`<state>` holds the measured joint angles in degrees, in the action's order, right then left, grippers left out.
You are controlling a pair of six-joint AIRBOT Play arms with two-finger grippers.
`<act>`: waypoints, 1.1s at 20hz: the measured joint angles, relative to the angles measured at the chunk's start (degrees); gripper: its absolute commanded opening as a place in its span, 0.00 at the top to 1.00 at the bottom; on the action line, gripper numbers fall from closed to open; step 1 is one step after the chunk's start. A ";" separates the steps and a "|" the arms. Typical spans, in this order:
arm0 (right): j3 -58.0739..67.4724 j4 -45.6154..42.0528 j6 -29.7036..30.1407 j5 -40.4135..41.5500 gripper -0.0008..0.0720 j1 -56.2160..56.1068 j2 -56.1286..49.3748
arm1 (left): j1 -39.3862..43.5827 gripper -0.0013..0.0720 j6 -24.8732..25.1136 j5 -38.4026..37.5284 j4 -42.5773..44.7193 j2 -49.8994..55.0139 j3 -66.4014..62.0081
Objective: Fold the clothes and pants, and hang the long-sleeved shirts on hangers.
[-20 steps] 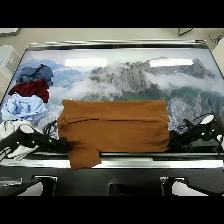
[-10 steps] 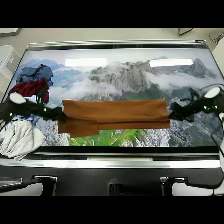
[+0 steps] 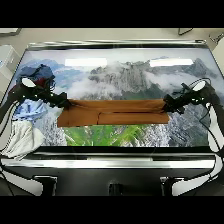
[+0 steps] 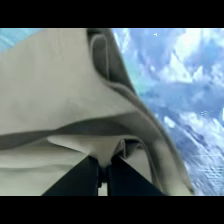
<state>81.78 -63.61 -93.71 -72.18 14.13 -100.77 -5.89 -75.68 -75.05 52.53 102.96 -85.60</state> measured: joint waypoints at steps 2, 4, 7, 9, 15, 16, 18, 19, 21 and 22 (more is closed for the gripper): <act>0.48 0.22 -0.22 0.09 0.38 0.02 -0.55 | 0.11 0.57 -0.20 -0.26 0.00 1.49 -0.90; 2.23 0.24 0.33 -1.92 0.10 0.90 -0.76 | -0.09 0.33 -0.33 -0.76 -0.02 2.03 -1.86; 4.98 -0.87 1.84 -6.84 0.04 4.17 -1.05 | -1.33 0.33 -0.33 -3.58 -0.02 1.84 -4.44; 5.79 -1.20 2.62 -8.92 0.03 6.10 -2.05 | -1.90 0.33 -0.33 -5.62 -0.39 0.85 -5.84; 6.51 6.10 6.73 -9.38 0.03 7.15 -6.69 | -1.73 0.33 -0.37 -7.98 -2.69 -3.91 -7.17; 6.58 7.37 7.15 -9.01 0.03 7.02 -7.26 | -1.49 0.33 -0.37 -8.13 -2.91 -4.57 -7.23; 6.64 9.94 7.91 -8.79 0.03 6.43 -8.37 | -0.98 0.33 -0.39 -8.46 -3.21 -5.57 -7.32; 6.69 10.97 8.20 -8.70 0.03 5.95 -8.98 | -0.72 0.33 -0.39 -8.48 -3.28 -5.86 -7.34; 6.73 12.07 8.50 -8.48 0.16 4.68 -10.05 | -0.17 0.33 -0.39 -8.50 -3.63 -6.29 -7.34; 6.73 12.26 8.72 -8.22 0.40 3.91 -10.47 | 0.09 0.33 -0.42 -8.52 -3.69 -6.40 -7.37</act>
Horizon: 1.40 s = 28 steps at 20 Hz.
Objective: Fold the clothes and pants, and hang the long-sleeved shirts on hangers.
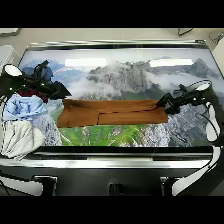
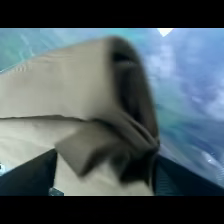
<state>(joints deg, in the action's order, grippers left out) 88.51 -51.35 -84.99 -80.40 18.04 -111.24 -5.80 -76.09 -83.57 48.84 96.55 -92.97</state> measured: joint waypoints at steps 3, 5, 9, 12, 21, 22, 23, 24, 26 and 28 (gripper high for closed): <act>-0.15 -0.70 0.72 0.70 0.92 -1.84 -0.76 | 0.55 0.33 0.00 -0.04 -0.50 -0.22 0.00; -0.20 -1.05 1.99 0.39 0.92 -2.40 -0.02 | 1.03 0.42 -0.02 -0.04 -0.68 -0.24 0.00; -0.13 -0.20 4.83 -4.48 0.92 -2.86 5.68 | 5.20 0.86 -0.15 2.69 -0.79 -0.24 1.64; -0.13 0.74 4.61 -7.54 0.92 -2.95 12.04 | 12.22 0.93 -0.63 10.51 -1.31 -0.09 6.08; -0.13 4.59 -2.58 -14.69 0.92 -2.97 29.97 | 36.37 0.96 -1.92 40.57 -27.61 11.43 12.48; -0.13 5.27 -3.02 -14.86 0.92 -2.97 31.23 | 38.69 0.96 -1.92 42.36 -31.30 13.16 11.58; -0.13 5.90 -3.43 -14.86 0.92 -2.97 32.50 | 41.13 0.96 -1.92 43.58 -34.93 15.06 10.25; -0.13 6.43 -3.58 -14.73 0.92 -2.97 33.59 | 43.32 0.96 -1.92 44.46 -37.90 16.79 8.76; -0.13 7.48 -3.87 -13.90 0.92 -2.97 35.60 | 47.39 0.96 -1.95 45.53 -43.67 20.35 4.70; -0.13 8.22 -4.11 -13.33 0.92 -2.97 37.03 | 50.82 0.96 -1.97 47.06 -48.96 24.09 -0.44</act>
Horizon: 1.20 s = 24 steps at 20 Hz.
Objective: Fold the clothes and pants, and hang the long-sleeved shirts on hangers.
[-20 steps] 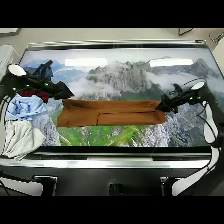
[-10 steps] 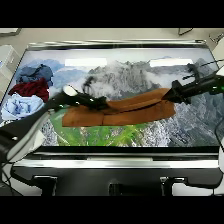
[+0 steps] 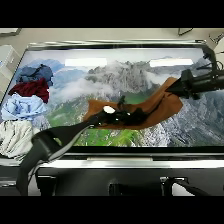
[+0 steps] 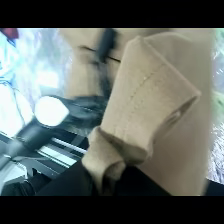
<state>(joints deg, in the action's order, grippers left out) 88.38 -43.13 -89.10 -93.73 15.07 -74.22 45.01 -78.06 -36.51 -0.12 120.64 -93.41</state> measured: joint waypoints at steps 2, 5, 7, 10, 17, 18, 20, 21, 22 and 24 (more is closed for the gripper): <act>0.00 0.44 -0.11 0.46 0.92 0.00 0.74 | 2.40 0.96 -0.39 1.51 -4.07 3.52 -5.27; 0.00 0.81 -0.13 1.22 0.92 0.00 1.22 | 3.56 0.96 -1.75 2.78 -6.84 7.61 -10.93; 0.00 0.98 -0.37 2.08 0.92 -0.35 1.20 | 2.01 0.96 -2.19 1.22 -4.96 8.48 -12.72; 0.00 1.03 -0.09 4.22 0.92 -3.56 0.35 | -4.46 0.96 -3.02 -6.99 7.89 6.29 -13.97; 0.00 1.29 -1.07 16.52 0.92 -20.26 -8.72 | -28.17 0.96 -4.50 -32.37 44.78 -13.31 -14.64; 0.00 1.84 -1.42 18.88 0.92 -23.26 -11.34 | -31.61 0.96 -4.55 -34.49 47.17 -16.92 -14.67; 0.00 3.80 -1.73 23.37 0.92 -28.85 -16.87 | -37.31 0.96 -4.52 -37.27 50.16 -23.65 -14.67; 0.00 5.03 -1.90 25.57 0.86 -31.32 -19.65 | -39.71 0.96 -4.52 -38.05 51.34 -26.93 -14.67; 0.00 6.25 -2.12 27.96 0.56 -33.83 -22.64 | -41.44 0.96 -4.52 -38.77 51.98 -29.70 -14.69; 0.00 9.27 -3.23 31.71 0.12 -37.79 -28.26 | -43.80 0.96 -4.48 -39.89 52.89 -34.64 -14.69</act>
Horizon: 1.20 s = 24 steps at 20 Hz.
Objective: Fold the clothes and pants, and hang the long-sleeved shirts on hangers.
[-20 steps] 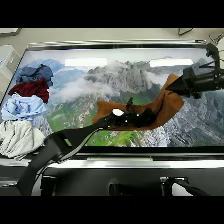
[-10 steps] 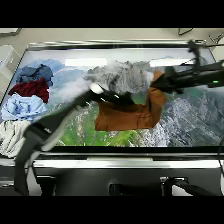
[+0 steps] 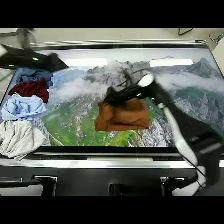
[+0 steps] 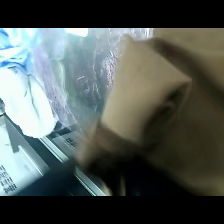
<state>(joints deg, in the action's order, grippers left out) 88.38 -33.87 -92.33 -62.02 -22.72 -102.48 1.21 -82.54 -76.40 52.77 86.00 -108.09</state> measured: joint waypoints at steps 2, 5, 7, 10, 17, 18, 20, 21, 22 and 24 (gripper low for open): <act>0.00 3.04 -0.79 2.08 0.11 -2.01 -4.15 | -1.01 0.96 0.02 -0.31 0.66 -3.50 0.00; 0.66 5.49 0.26 1.53 0.11 0.26 -5.51 | -1.73 0.96 0.22 -1.62 1.20 -6.34 0.00; 1.42 4.17 1.51 -1.40 0.11 6.05 -3.48 | -1.95 0.96 0.79 -2.62 1.75 -7.17 0.00; 1.95 -6.01 1.27 -8.59 0.13 18.01 1.33 | -2.12 0.96 1.20 -3.50 2.58 -7.69 0.00; -8.04 -20.63 4.11 -19.52 0.03 34.32 3.80 | -2.14 0.96 0.85 -4.11 3.10 -7.98 0.00; -9.68 -18.84 6.21 -18.91 0.03 34.53 3.21 | -2.14 0.96 0.39 -4.15 3.13 -7.98 0.00; -11.89 -14.82 10.12 -17.90 0.05 34.47 1.38 | -2.12 0.96 -0.09 -4.20 3.13 -7.98 0.00; -12.55 -12.90 11.69 -17.42 0.07 34.27 0.39 | -2.12 0.96 -0.61 -4.22 3.15 -7.98 0.00; -13.03 -11.45 12.90 -16.90 0.09 33.97 -0.57 | -2.12 0.96 -0.92 -4.22 3.15 -7.98 0.00; -13.53 -8.96 14.45 -16.72 0.18 33.00 -1.95 | -2.12 0.96 -1.51 -4.22 3.17 -7.98 0.00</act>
<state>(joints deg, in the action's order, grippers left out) 74.85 -42.83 -77.89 -78.74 10.28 -104.42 -0.91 -84.05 -80.62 55.94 78.02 -108.09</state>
